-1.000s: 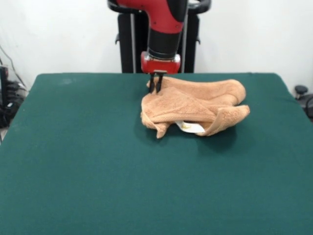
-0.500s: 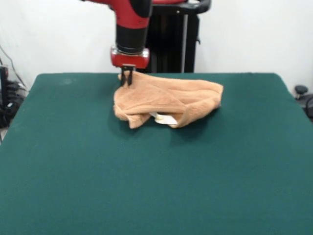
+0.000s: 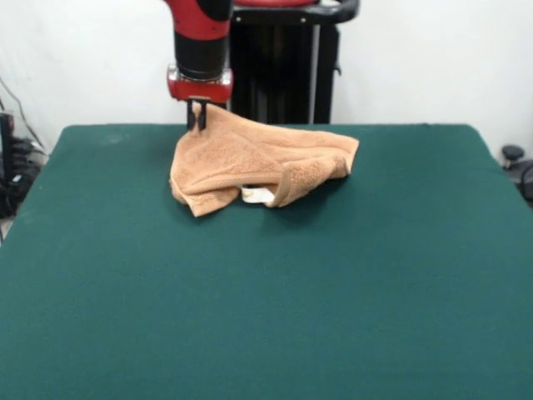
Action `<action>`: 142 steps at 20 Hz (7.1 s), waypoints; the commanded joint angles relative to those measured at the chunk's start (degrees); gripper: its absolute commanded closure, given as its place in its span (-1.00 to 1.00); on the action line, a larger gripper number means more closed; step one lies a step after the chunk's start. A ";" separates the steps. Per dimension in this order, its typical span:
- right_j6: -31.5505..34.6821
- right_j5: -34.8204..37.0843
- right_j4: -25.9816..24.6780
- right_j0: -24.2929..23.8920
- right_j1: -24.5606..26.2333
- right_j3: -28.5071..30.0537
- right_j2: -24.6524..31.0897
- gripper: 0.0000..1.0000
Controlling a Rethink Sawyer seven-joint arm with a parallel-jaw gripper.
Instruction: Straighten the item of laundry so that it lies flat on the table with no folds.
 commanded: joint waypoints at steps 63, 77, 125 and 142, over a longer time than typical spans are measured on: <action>22.54 -4.63 32.47 25.36 1.26 0.58 8.50 -1.00; 24.49 -4.66 35.25 22.80 0.56 0.24 12.44 -1.00; 27.12 -13.46 46.33 27.72 -0.63 0.56 11.30 -1.00; 27.63 -13.16 47.69 26.12 0.56 1.48 15.18 -1.00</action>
